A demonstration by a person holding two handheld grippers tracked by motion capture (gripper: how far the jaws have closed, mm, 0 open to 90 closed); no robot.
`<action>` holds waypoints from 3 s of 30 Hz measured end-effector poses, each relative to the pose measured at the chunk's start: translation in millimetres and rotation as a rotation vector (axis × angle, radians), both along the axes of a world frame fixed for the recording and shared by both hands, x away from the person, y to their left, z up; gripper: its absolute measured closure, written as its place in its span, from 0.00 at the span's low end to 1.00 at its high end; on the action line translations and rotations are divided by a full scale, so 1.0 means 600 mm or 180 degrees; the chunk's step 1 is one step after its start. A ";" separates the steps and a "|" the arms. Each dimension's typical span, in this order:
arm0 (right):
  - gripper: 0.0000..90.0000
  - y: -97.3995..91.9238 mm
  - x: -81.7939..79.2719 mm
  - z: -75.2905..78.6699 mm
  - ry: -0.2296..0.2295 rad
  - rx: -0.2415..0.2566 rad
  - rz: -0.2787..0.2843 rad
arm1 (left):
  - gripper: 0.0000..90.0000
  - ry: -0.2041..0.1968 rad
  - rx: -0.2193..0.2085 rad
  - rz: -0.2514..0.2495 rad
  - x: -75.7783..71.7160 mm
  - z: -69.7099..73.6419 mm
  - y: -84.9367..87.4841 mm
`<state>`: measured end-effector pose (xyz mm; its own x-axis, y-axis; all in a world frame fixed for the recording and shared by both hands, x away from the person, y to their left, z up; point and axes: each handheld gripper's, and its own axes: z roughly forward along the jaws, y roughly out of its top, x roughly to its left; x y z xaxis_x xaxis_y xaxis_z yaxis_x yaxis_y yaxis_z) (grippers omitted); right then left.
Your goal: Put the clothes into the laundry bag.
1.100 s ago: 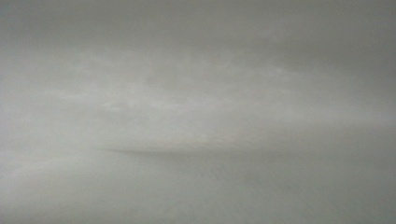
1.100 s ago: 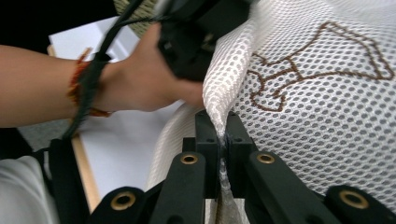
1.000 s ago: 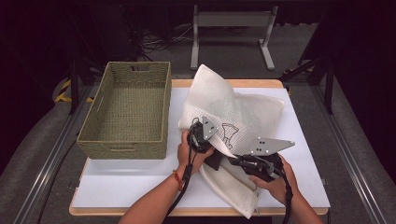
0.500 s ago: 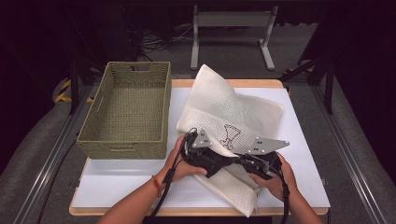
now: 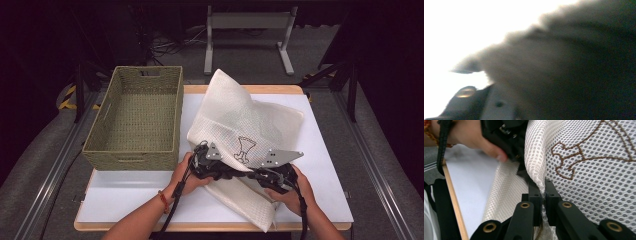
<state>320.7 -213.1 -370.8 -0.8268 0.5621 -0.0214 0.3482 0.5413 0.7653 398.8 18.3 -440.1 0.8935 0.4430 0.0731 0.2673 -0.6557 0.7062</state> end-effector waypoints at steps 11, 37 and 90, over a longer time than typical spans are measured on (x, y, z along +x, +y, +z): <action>0.97 0.029 -0.025 0.051 -0.0307 0.0308 0.0191 | 0.92 -0.0588 -0.0773 -0.0115 -0.050 0.079 -0.008; 0.97 0.017 -0.051 0.007 -0.0038 0.0189 0.0141 | 0.83 -0.0969 -0.0893 0.0109 -0.022 0.018 -0.034; 0.97 -0.014 -0.051 0.005 -0.0205 0.0207 -0.0083 | 0.90 -0.0181 -0.0950 -0.0008 -0.036 0.043 0.029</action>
<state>290.2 -221.3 -367.6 -0.8099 0.5854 -0.0366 0.3106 0.4810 0.8199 376.9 35.8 -414.1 0.8929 0.4501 -0.0101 0.2204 -0.4175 0.8815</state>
